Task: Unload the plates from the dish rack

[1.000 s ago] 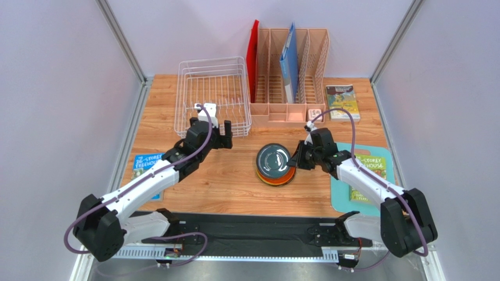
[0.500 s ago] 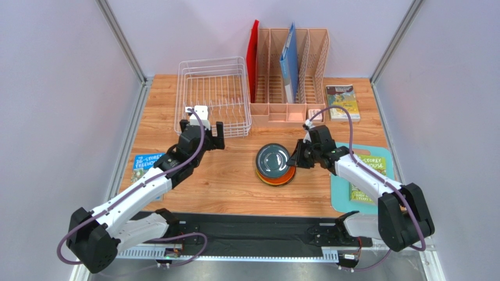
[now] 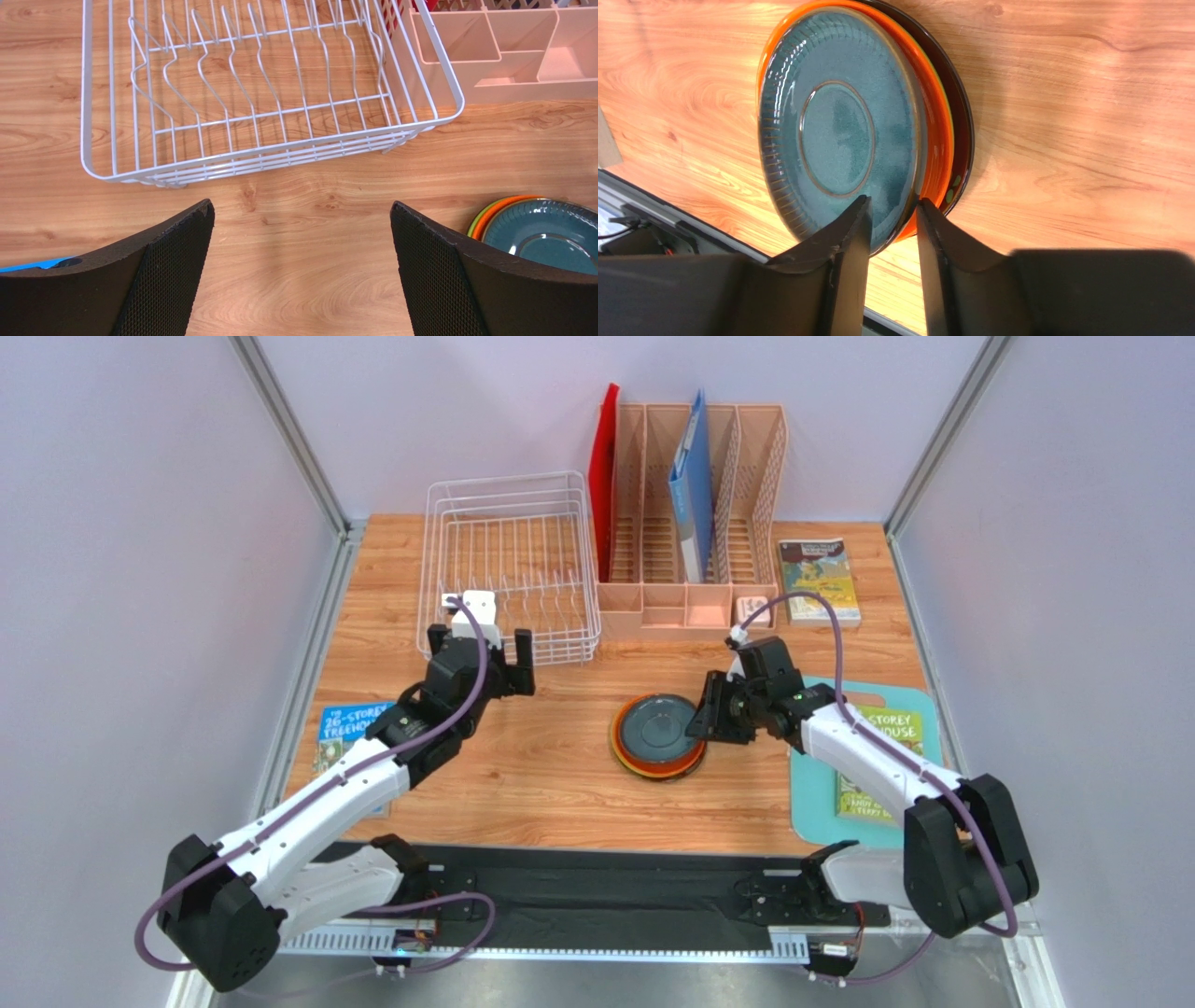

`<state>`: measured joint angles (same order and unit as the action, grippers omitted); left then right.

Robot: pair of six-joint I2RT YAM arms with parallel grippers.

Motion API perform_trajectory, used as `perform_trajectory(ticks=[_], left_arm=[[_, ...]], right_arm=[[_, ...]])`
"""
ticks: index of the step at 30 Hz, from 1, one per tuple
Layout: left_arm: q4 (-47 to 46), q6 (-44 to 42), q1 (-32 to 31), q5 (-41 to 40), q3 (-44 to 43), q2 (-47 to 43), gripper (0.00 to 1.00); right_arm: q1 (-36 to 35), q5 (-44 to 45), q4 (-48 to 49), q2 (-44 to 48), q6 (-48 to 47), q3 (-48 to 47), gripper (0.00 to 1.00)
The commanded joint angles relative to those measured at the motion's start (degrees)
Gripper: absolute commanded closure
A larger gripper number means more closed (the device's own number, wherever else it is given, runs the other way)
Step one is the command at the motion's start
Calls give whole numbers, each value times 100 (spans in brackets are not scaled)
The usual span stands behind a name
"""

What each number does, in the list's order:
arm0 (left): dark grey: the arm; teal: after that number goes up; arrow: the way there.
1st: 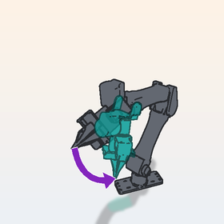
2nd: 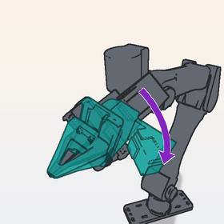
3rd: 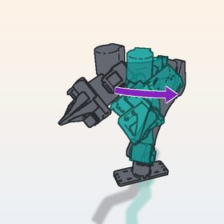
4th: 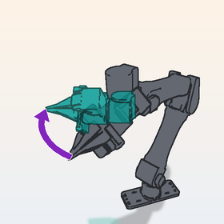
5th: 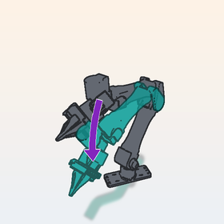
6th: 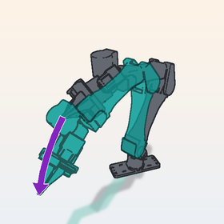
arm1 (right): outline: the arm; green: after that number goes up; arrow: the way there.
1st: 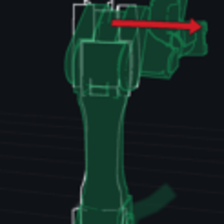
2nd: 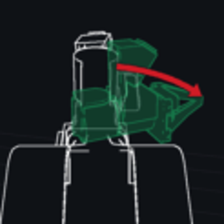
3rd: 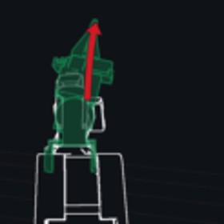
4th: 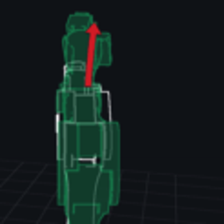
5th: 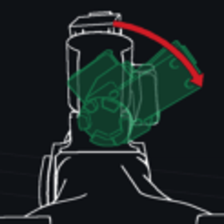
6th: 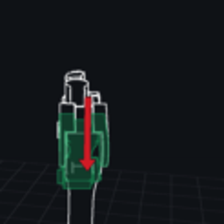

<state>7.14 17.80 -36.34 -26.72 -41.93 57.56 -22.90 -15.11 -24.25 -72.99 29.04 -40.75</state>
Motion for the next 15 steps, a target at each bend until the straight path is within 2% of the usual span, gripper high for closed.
perform_trajectory(ticks=[1,3,8,11,15], left_arm=[[68,-128,-23,26,-87,-43,1],[191,-111,-23,18,-174,27,1],[271,-93,-22,0,-271,133,1],[297,-93,-23,35,-333,150,1],[341,-180,-22,79,-421,124,1]], right_arm=[[13,0,-9,57,-161,-337,54],[13,17,-88,66,-223,-380,46],[13,447,-457,162,-311,-547,42],[13,1237,-704,504,-337,-583,41],[4,2912,-730,1146,-390,-557,40]])
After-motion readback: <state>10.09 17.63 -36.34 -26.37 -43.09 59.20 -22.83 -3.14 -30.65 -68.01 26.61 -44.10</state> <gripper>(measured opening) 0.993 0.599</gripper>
